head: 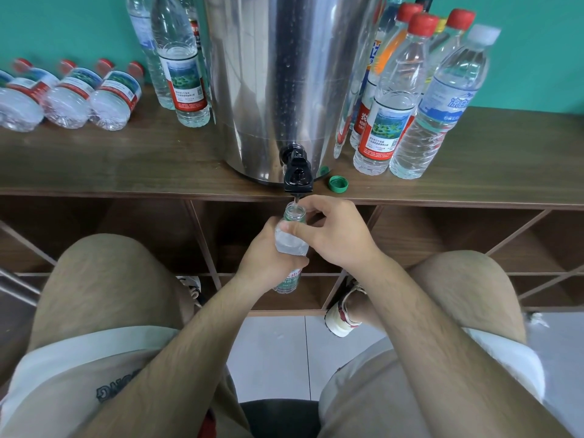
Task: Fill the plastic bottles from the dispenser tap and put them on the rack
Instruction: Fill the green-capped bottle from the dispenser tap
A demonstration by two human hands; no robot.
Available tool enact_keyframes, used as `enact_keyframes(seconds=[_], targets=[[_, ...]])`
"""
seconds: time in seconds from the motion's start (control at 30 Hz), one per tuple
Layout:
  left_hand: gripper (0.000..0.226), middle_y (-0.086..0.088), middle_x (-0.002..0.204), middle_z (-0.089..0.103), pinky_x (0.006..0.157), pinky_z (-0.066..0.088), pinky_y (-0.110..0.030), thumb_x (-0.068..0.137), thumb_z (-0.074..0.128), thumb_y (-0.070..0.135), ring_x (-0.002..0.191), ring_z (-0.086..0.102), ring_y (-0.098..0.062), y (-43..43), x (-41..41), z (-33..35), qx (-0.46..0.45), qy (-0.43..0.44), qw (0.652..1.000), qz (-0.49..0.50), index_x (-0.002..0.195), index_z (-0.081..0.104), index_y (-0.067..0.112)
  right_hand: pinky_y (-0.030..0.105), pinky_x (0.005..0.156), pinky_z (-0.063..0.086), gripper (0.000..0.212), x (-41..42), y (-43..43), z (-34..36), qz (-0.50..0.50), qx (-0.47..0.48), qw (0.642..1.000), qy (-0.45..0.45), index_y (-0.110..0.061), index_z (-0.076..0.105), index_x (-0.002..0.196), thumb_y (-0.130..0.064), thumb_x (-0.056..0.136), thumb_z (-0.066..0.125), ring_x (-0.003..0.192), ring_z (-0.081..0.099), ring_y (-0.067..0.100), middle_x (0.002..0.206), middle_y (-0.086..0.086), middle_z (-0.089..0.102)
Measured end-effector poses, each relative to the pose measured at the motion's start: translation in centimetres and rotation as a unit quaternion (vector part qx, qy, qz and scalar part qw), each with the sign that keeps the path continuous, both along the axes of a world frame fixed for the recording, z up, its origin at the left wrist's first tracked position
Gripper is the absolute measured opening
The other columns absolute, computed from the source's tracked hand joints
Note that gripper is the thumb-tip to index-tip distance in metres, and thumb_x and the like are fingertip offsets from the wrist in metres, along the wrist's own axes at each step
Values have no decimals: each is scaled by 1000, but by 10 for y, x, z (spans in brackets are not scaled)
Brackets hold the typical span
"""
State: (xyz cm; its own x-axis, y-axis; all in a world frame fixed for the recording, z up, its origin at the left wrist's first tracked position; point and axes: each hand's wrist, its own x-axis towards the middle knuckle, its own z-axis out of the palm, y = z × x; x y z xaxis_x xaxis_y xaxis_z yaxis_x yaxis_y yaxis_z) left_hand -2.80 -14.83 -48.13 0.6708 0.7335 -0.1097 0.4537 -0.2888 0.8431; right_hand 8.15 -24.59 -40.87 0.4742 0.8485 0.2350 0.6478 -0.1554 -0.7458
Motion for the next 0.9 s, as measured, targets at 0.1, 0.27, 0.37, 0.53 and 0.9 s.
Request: enact_keyframes(seconds=[0.1,0.27,0.37,0.53,0.9], targets=[[68,9,111,60,80,52,-25,81,86,33,95,61,-11,0,0,2,6,0,1000,1,138,50,24,41,76,60,31,-2,-1,3,1,6,1000,-2,-18,78,107,-40,86,83,86,69,9,92,-12,73],[69,17,103,59,73,51,-19,79,89,31,91,61,-7,-2,-2,5,-8,-12,1000,-2,136,50,26,40,76,59,29,-5,-4,8,7,3,1000,-20,-17,77,108,-39,89,81,85,67,10,92,-11,72],[69,17,104,59,72,48,-18,78,89,32,91,62,-7,-3,-5,9,-3,-14,1000,-3,135,51,27,38,77,59,30,-7,-5,10,10,1,999,-35,-19,76,110,-40,89,80,86,66,8,94,-11,71],[71,10,113,63,87,56,-31,78,90,26,102,65,-12,-7,-9,18,-17,-27,999,-8,137,50,25,30,80,57,45,-5,-9,13,34,-6,998,-54,-24,66,120,-49,85,81,96,63,3,106,-15,68],[61,10,108,65,80,56,-30,78,88,30,98,66,-11,-7,-11,21,2,-36,999,-21,126,51,26,41,108,49,27,-10,-18,35,66,275,923,-262,0,72,122,-15,100,68,130,58,31,141,19,59]])
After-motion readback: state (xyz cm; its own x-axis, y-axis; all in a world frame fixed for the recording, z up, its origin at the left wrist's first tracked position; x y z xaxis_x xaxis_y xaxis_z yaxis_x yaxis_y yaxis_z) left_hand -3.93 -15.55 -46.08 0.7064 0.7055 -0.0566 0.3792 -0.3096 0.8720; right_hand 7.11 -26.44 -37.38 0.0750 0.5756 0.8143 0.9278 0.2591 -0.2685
